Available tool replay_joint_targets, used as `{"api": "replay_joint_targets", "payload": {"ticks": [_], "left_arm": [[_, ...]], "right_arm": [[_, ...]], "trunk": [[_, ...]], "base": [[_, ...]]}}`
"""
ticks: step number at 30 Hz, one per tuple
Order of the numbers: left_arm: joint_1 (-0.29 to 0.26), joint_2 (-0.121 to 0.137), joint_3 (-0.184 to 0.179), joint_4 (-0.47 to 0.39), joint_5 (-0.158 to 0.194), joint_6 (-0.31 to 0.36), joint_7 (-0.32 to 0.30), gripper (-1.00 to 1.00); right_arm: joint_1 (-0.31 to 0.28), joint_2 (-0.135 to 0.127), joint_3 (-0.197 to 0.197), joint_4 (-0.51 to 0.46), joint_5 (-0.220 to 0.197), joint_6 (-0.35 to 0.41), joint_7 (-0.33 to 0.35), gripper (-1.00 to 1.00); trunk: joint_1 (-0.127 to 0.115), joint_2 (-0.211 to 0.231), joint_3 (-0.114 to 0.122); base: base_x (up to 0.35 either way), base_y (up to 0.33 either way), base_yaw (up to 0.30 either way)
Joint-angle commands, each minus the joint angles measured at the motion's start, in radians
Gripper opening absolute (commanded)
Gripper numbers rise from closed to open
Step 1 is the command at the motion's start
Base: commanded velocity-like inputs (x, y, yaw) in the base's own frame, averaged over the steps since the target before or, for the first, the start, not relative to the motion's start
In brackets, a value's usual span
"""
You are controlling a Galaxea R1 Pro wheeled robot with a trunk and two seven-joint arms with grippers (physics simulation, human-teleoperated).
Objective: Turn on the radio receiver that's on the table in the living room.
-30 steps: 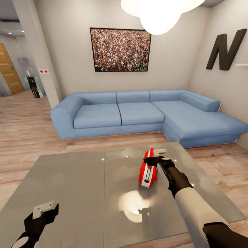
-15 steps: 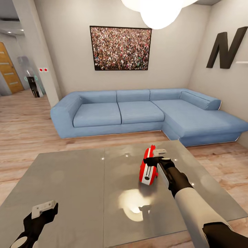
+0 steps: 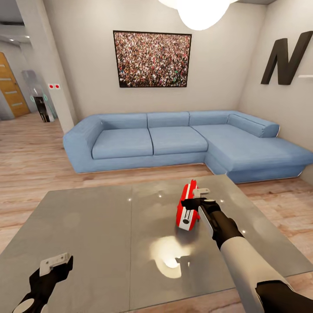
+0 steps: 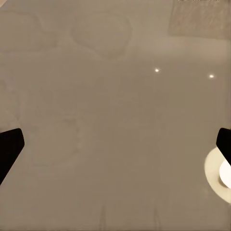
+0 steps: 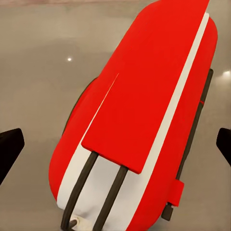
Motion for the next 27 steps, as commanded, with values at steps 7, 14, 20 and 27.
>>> {"api": "replay_joint_targets", "payload": {"ticks": [7,14,20,27], "left_arm": [[0.000,-0.001,0.000,0.001,-0.001,-0.016,-0.002,1.00],[0.000,-0.003,0.000,0.003,-0.001,-0.019,-0.001,1.00],[0.000,-0.003,0.000,0.003,-0.001,-0.019,0.000,1.00],[0.000,-0.003,-0.001,0.003,-0.001,-0.019,-0.001,1.00]], "right_arm": [[0.000,0.000,0.000,0.000,0.000,0.000,0.000,1.00],[0.000,0.000,0.000,0.000,0.000,0.000,0.000,1.00],[0.000,0.000,0.000,0.000,0.000,0.000,0.000,1.00],[0.000,0.000,0.000,0.000,0.000,0.000,0.000,1.00]], "trunk": [[0.000,0.000,0.000],[0.019,-0.035,-0.016],[0.042,-0.077,-0.034],[0.050,-0.091,-0.041]], "base": [[0.000,0.000,0.000],[0.000,0.000,0.000],[0.000,0.000,0.000],[0.000,0.000,0.000]]}}
